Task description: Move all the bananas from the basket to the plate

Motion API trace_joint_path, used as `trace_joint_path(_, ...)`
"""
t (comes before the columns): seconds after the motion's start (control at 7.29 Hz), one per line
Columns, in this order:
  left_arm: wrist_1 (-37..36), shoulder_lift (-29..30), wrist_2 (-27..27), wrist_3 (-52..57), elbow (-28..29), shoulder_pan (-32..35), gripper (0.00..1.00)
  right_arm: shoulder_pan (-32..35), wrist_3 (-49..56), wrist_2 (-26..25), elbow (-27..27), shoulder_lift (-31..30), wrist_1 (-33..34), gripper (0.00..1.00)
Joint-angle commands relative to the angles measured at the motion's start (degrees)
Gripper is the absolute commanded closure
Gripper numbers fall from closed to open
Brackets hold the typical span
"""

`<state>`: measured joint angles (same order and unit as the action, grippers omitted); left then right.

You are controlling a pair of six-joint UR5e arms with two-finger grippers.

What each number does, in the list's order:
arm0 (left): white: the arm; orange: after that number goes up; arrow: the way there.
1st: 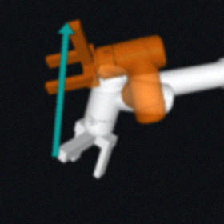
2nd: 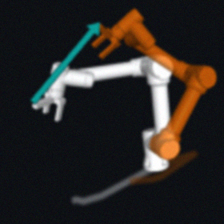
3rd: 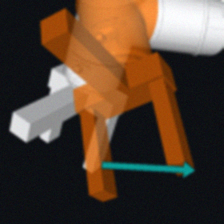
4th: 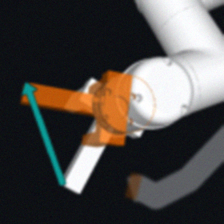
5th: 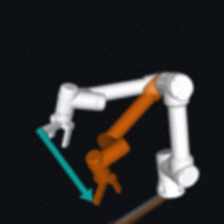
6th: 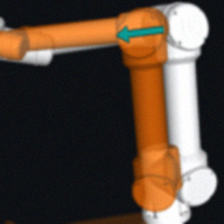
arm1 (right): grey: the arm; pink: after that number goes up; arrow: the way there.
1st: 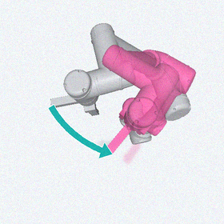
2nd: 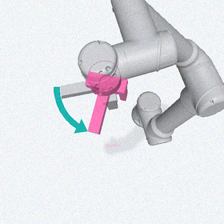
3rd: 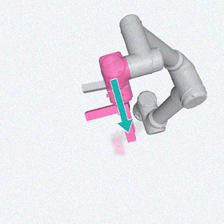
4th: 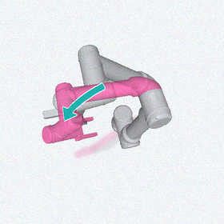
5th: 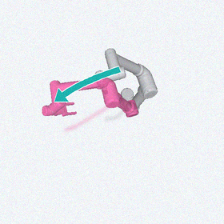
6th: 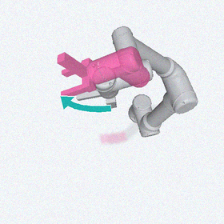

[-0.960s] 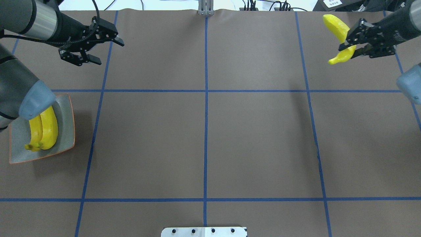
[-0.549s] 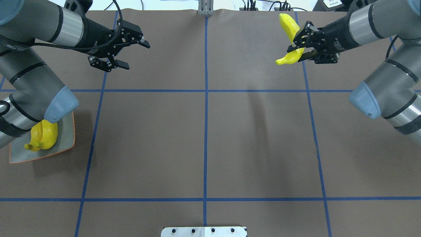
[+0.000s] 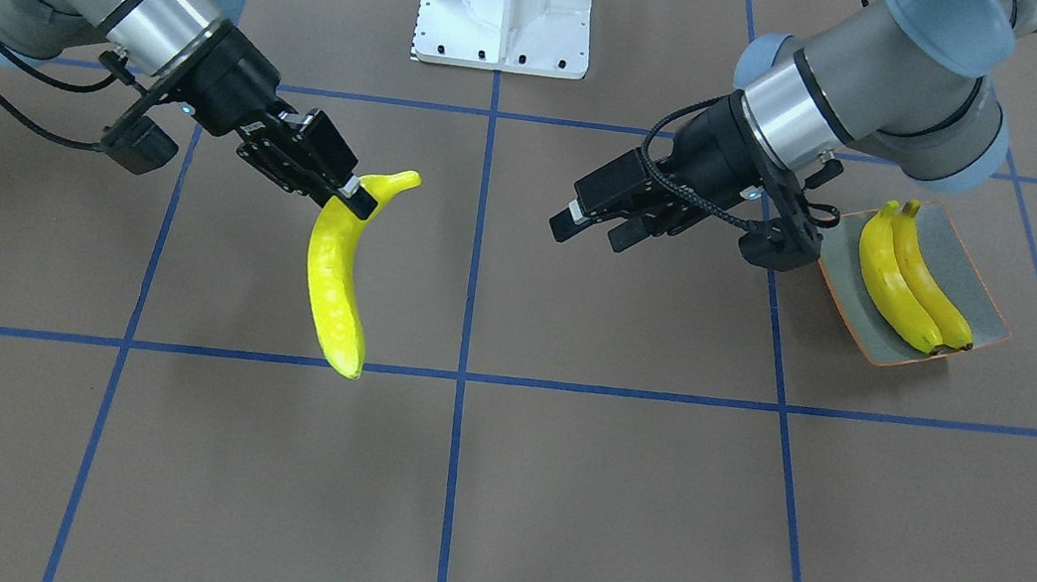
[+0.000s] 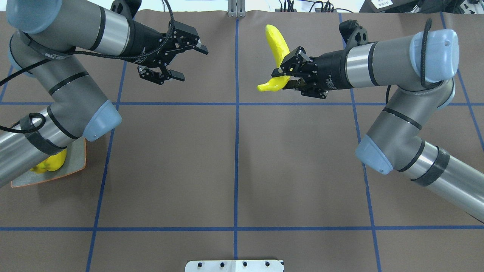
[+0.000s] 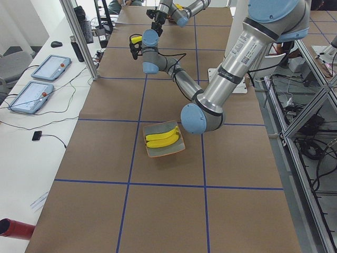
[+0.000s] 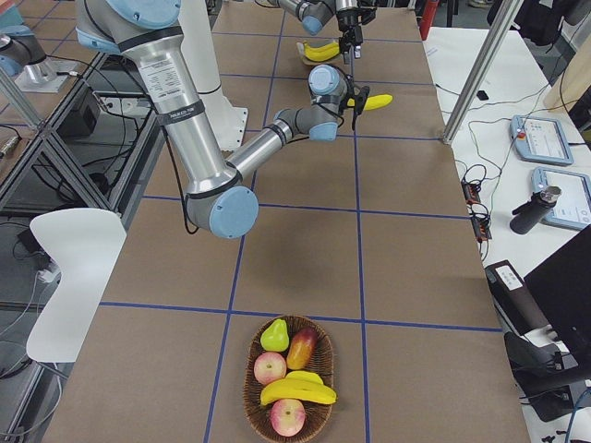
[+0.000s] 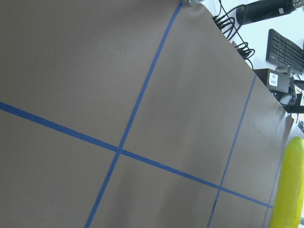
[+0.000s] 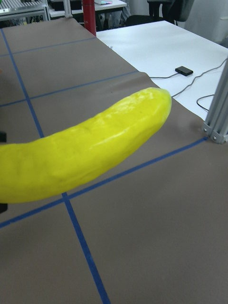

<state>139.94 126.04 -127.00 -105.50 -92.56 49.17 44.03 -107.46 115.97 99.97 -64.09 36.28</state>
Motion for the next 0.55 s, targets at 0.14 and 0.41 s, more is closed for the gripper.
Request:
trace_joint_path(0.14, 8.7, 2.6, 0.0, -0.3, 4.3, -1.3, 0.00, -4.2, -2.2, -0.7, 0.0, 3.2, -2.1, 1.00)
trace_joint_path(0.41, 13.6, 2.8, 1.7, -3.3, 4.8, -2.7, 0.00, -5.5, -4.3, -0.9, -0.2, 5.2, -3.3, 1.00)
